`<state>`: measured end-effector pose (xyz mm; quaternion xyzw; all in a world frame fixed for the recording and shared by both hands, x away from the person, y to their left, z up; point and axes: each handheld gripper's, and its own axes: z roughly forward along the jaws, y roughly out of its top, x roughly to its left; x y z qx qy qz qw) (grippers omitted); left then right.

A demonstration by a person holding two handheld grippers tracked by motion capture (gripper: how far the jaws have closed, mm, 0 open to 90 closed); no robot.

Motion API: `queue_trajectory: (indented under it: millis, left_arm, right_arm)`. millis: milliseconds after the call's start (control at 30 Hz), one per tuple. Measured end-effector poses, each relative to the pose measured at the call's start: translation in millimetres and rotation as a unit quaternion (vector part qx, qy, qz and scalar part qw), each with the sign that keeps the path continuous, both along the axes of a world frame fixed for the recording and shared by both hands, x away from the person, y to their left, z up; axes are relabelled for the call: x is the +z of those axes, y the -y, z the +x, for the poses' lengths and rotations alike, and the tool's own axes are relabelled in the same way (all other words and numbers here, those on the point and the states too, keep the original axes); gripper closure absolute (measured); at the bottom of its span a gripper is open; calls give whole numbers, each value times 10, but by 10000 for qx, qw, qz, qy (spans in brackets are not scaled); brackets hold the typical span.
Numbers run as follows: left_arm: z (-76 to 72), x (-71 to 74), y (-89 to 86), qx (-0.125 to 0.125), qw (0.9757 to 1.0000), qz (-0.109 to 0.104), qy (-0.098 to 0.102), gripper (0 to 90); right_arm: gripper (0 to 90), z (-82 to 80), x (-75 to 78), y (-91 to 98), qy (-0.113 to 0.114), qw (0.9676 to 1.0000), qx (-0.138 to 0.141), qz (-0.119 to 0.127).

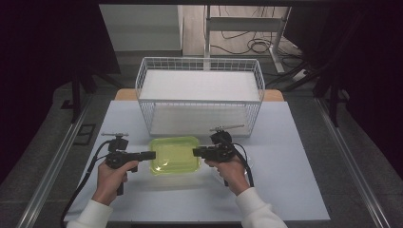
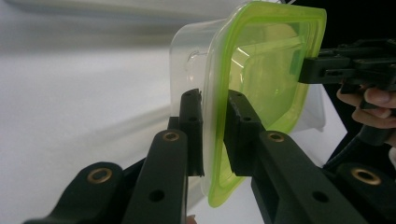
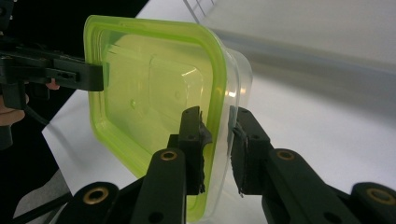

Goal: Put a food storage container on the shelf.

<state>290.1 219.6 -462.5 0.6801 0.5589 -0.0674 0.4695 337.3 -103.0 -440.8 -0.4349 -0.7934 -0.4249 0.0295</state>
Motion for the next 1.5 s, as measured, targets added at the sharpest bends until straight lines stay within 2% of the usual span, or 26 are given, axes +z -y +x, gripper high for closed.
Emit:
queue_trajectory:
  millis: [367, 500, 867, 1333, 1500]
  left_arm:
    - [18, 184, 94, -62, 9997, -61, 230, 787]
    - [18, 279, 108, -65, 9993, -91, 369, 787]
    - [125, 444, 176, -109, 9984, -208, 521, 785]
    - [205, 648, 276, -164, 9973, -236, 669, 785]
    - [225, 768, 307, -161, 9968, -164, 764, 785]
  right_arm:
    - [751, -31, 179, 132, 289, 9994, -11, 166]
    - [753, -39, 282, 164, 411, 9989, 9, 209]
    - [750, 0, 522, 253, 663, 9976, -27, 209]
    - [751, 6, 727, 351, 892, 9957, -74, 228]
    - [752, 19, 814, 383, 938, 9951, -112, 274]
